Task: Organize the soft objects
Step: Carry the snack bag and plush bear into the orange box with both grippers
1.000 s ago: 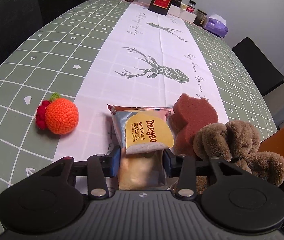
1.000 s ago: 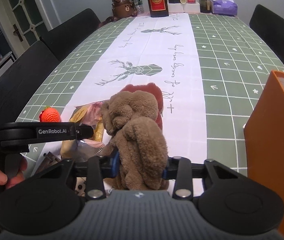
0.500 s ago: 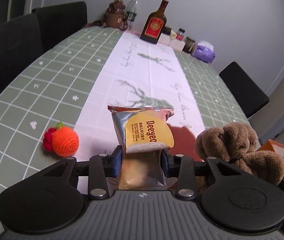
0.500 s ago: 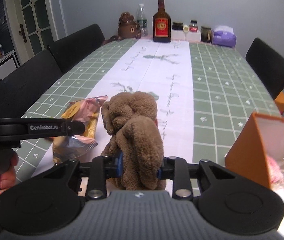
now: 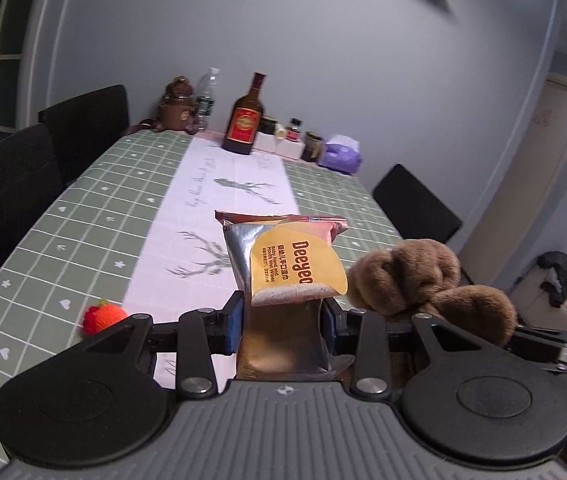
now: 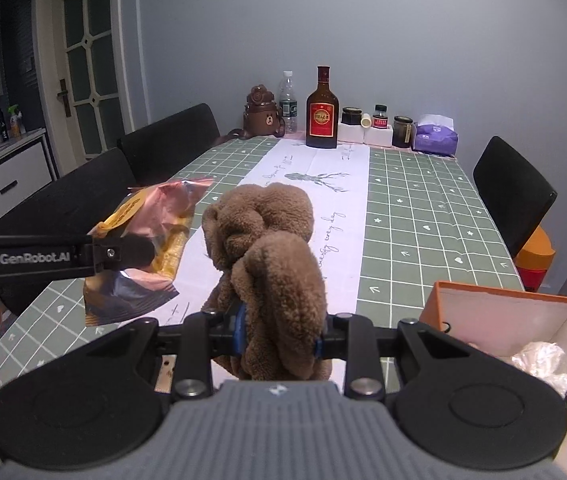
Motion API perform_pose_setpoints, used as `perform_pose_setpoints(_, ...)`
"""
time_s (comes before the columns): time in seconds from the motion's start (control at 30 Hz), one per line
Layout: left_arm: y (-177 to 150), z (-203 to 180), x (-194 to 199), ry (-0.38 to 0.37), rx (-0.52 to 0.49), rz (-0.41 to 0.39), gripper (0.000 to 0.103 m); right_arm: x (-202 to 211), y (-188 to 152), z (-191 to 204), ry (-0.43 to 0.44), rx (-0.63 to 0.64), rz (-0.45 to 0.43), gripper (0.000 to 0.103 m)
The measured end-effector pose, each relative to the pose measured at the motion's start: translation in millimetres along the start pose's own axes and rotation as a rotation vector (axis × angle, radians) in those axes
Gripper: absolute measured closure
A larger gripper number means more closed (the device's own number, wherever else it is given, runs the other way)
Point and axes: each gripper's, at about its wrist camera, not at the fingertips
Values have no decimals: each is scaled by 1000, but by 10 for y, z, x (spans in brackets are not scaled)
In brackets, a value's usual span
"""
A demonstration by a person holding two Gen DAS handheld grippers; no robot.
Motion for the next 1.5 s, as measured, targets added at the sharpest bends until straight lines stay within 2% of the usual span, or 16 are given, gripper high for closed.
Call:
perform_pose_setpoints(0.17, -104, -362, 178, -61, -53, 14, 60, 327, -78, -234, 13, -16, 13, 73)
perform_pose_setpoints(0.4, -283, -970, 220, -166, -157, 52, 60, 854, -231, -670, -59, -41, -2, 73)
perform_pose_setpoints(0.57, -410, -1353, 116, -232, -215, 92, 60, 1154, -414, -1066, -132, -80, 7, 73)
perform_pose_setpoints(0.83, -664, -1780, -174, -263, -283, 190, 60, 1385, -678, -1660, -220, -111, 98, 73)
perform_pose_setpoints(1.0, -872, -2012, -377, -273, -336, 278, 60, 1325, -758, -1922, -253, -76, 174, 73)
perform_pose_setpoints(1.1, -1005, -2119, -520, -268, -365, 337, 60, 1220, -810, -2043, -230, -54, 221, 73)
perform_pose_setpoints(1.3, -1097, -2239, -676, -221, -425, 391, 60, 888, -902, -2169, -208, -27, 315, 73)
perform_pose_setpoints(1.5, -1194, -2420, -785, -178, -549, 446, 60, 632, -940, -2187, -187, 46, 413, 73)
Point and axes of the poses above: each gripper's, at about its wrist camera, not at the fingertips, and x roughly against the way its jaws point, z to its left, y to its top, and after that the axes turned 6 degrees about -y, right-handed
